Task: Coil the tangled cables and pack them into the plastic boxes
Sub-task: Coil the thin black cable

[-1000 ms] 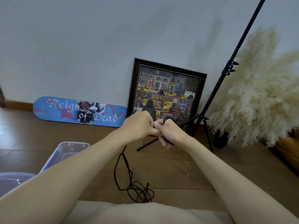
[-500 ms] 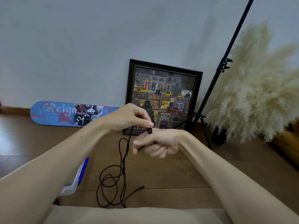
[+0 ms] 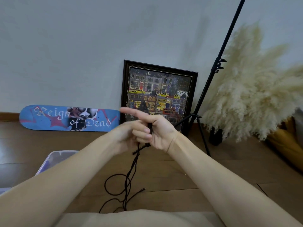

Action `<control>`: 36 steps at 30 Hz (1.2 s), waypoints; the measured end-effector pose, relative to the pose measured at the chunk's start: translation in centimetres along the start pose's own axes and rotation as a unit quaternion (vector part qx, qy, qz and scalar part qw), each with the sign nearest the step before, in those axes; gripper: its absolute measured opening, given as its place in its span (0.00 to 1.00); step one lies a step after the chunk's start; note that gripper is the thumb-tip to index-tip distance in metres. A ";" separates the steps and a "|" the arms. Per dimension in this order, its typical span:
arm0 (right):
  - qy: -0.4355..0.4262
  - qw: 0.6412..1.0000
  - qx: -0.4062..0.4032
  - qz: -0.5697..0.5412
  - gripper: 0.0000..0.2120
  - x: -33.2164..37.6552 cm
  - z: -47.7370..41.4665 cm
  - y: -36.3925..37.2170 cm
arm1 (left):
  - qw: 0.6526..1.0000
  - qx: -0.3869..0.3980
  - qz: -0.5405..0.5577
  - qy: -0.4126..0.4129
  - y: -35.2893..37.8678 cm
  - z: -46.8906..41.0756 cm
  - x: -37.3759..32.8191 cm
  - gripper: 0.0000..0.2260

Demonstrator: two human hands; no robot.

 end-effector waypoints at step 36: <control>0.211 0.858 -0.027 0.468 0.40 -0.1 0.7 -3.6 | 0.703 -0.250 -0.654 0.128 -2.3 1.9 -2.1 0.05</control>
Point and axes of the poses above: each hand's wrist, its own z-axis away from the middle knuckle, its own y-axis out of the palm, x = y × z, the point moved 1 cm from there along -z, towards the middle knuckle, and after that the axes turned 13 degrees about -y, right-handed, at the moved point
